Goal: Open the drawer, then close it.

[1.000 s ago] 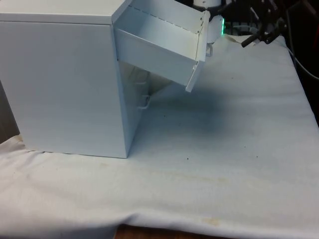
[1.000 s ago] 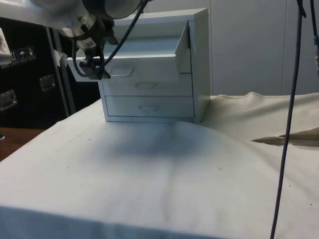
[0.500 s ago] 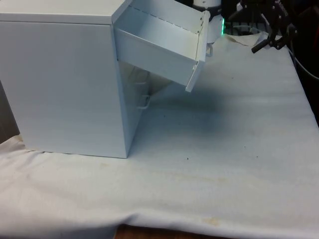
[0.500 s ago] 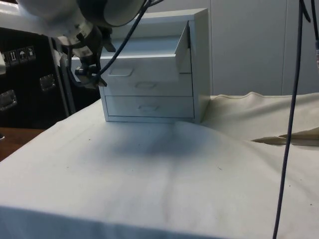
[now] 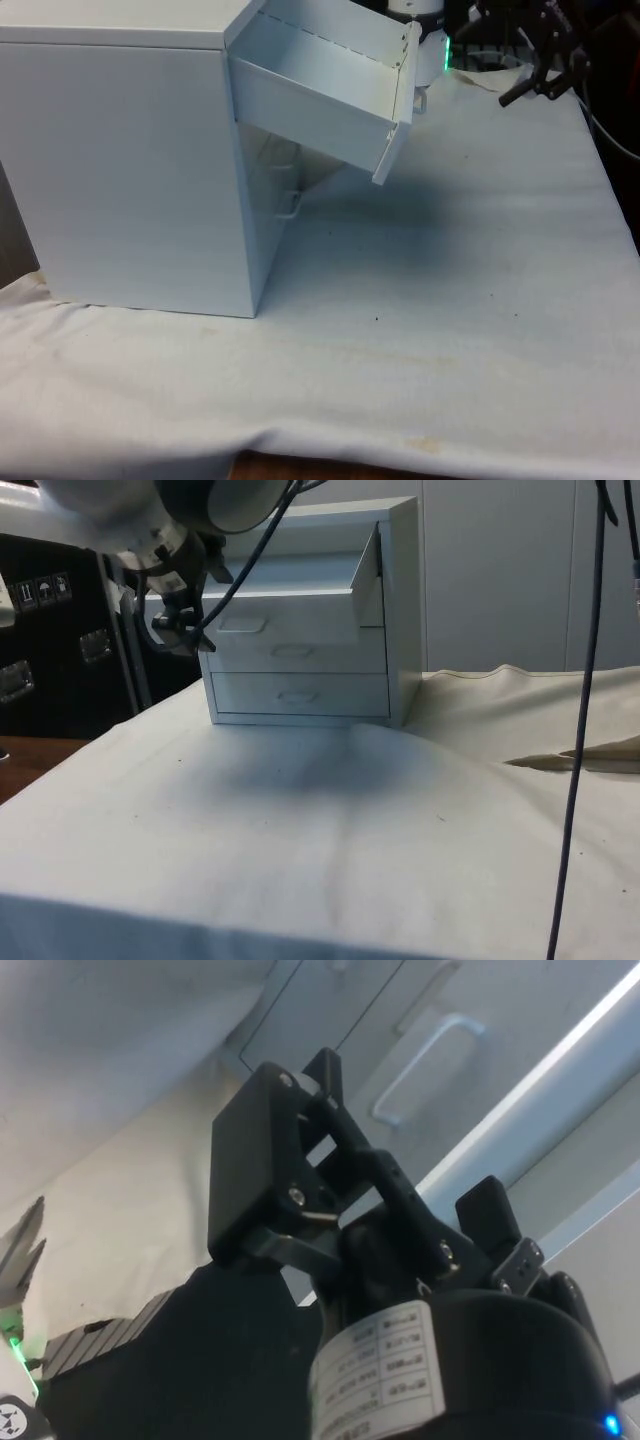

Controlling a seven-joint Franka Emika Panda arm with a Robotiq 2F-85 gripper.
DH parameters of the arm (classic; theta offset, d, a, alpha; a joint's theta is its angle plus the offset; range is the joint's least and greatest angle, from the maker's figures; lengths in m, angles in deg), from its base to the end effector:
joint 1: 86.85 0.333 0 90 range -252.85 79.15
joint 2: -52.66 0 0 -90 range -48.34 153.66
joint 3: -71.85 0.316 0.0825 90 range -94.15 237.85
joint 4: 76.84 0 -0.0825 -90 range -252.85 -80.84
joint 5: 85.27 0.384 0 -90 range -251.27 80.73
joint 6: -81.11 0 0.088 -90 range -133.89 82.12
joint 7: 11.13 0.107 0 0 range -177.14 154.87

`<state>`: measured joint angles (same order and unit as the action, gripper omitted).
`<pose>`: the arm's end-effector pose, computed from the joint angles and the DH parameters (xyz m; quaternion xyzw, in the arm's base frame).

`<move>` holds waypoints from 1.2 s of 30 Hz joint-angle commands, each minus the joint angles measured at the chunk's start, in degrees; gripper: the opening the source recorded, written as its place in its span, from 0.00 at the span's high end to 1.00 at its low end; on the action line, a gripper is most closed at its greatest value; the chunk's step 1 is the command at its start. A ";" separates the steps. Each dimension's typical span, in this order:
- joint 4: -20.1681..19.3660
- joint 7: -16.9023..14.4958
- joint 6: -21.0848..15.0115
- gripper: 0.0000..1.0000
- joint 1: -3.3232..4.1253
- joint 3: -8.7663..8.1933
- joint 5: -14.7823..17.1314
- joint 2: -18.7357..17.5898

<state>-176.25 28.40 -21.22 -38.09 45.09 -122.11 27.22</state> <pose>0.5881 0.2112 0.3489 0.9072 -0.0169 0.0519 0.4172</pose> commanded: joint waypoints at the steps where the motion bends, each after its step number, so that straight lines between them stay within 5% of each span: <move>1: -0.69 -0.52 -1.09 0.00 -0.17 -0.11 -0.34 0.46; 11: -0.69 -1.03 -1.38 0.02 -0.34 -0.40 -0.40 0.29; 17: -0.52 -1.03 -1.20 0.28 -0.34 -0.34 -0.34 0.17; 26: -0.40 -0.86 -0.86 0.88 -0.29 -0.40 -0.29 0.00; 30: -0.46 -0.92 -1.09 1.00 -0.34 -0.34 -0.29 0.06; 34: -0.46 -0.74 -0.86 1.00 -0.46 -0.46 -0.29 -0.11; 36: -1.09 -1.03 -2.29 1.00 -1.15 -0.74 -0.23 -0.23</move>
<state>-177.00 27.60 -22.42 -38.78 44.35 -122.40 26.94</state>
